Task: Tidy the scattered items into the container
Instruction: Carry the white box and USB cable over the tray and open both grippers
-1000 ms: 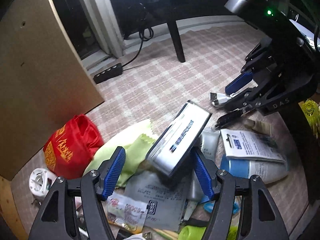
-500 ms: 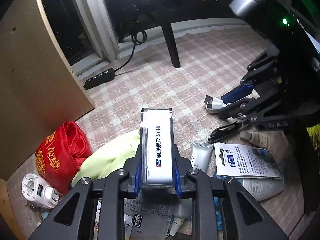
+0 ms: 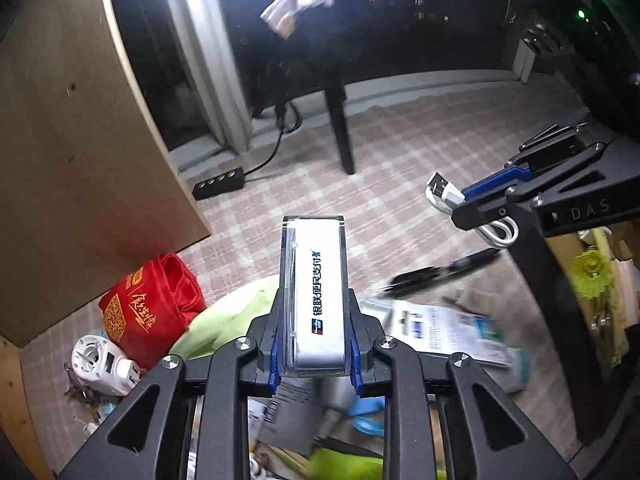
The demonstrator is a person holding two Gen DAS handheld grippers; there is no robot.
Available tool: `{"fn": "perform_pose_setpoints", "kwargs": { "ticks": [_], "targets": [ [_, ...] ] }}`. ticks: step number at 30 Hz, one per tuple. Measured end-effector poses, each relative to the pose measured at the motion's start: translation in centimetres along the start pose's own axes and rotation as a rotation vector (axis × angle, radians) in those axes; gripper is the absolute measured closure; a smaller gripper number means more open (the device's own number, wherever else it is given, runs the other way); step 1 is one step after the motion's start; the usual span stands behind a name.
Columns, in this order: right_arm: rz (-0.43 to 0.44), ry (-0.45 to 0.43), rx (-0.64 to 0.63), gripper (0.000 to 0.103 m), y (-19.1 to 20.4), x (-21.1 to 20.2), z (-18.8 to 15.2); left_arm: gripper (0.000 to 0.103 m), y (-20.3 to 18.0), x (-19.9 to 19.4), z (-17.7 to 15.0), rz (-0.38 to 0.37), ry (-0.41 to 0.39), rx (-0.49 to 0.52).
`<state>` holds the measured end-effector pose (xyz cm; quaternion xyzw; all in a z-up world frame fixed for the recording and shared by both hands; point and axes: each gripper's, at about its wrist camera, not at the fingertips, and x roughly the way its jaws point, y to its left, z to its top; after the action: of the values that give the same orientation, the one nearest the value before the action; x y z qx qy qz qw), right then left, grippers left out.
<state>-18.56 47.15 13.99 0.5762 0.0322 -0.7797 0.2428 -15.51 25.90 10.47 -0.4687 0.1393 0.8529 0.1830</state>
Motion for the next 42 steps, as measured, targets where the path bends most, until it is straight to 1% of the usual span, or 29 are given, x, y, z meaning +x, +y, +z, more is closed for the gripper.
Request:
{"fn": "perform_pose_setpoints", "kwargs": {
  "ticks": [3, 6, 9, 11, 14, 17, 20, 23, 24, 25, 26, 27, 30, 33, 39, 42],
  "targets": [
    [-0.013, -0.024, 0.015, 0.085, -1.2, -1.3, -0.4, 0.080, -1.8, -1.6, 0.3, -0.019, -0.012, 0.014],
    [-0.036, -0.047, 0.066, 0.085, -2.7, -3.3, -2.3, 0.080, -4.4, -3.4, 0.5, -0.051, -0.037, 0.038],
    [-0.066, -0.067, 0.124, 0.085, -5.0, -5.6, -4.9, 0.080, -7.9, -5.1, 0.7, -0.099, -0.064, 0.069],
    [-0.082, -0.069, 0.162, 0.085, -6.4, -6.0, -6.2, 0.080, -10.1, -5.8, 0.8, -0.127, -0.077, 0.090],
    [-0.117, -0.074, 0.214, 0.085, -8.6, -7.1, -8.3, 0.080, -13.8, -6.3, 1.0, -0.175, -0.087, 0.119],
    [-0.145, -0.075, 0.252, 0.085, -10.2, -8.2, -10.2, 0.080, -17.3, -6.3, 1.0, -0.221, -0.080, 0.135],
    [-0.159, -0.076, 0.288, 0.085, -11.8, -8.9, -11.8, 0.080, -20.6, -6.4, 0.8, -0.265, -0.084, 0.156],
    [-0.177, -0.090, 0.309, 0.084, -12.7, -9.5, -12.8, 0.079, -23.3, -6.4, 0.8, -0.283, -0.081, 0.170],
    [-0.180, -0.096, 0.315, 0.079, -13.0, -9.7, -13.0, 0.074, -23.8, -6.4, 0.8, -0.283, -0.080, 0.171],
    [-0.188, -0.091, 0.323, 0.073, -13.3, -9.9, -13.2, 0.054, -24.5, -6.3, 1.0, -0.282, -0.063, 0.174],
    [-0.199, -0.093, 0.335, 0.061, -13.5, -10.1, -13.5, 0.044, -24.9, -6.2, 1.0, -0.285, -0.055, 0.174],
    [-0.201, -0.104, 0.335, 0.056, -13.6, -10.4, -13.6, 0.040, -25.2, -6.7, 0.7, -0.283, -0.065, 0.167],
    [-0.207, -0.128, 0.313, 0.056, -13.1, -10.9, -13.9, 0.042, -25.3, -7.2, 0.6, -0.266, -0.086, 0.159],
    [-0.200, -0.133, 0.282, 0.056, -12.3, -11.1, -13.9, 0.043, -24.7, -7.2, 0.2, -0.249, -0.075, 0.132],
    [-0.173, -0.124, 0.219, 0.056, -10.4, -10.4, -13.4, 0.045, -21.6, -6.8, -0.7, -0.212, -0.048, 0.065],
    [-0.159, -0.118, 0.175, 0.056, -9.2, -9.6, -12.9, 0.045, -19.4, -6.7, -1.2, -0.185, -0.035, 0.027]
  ]
}}
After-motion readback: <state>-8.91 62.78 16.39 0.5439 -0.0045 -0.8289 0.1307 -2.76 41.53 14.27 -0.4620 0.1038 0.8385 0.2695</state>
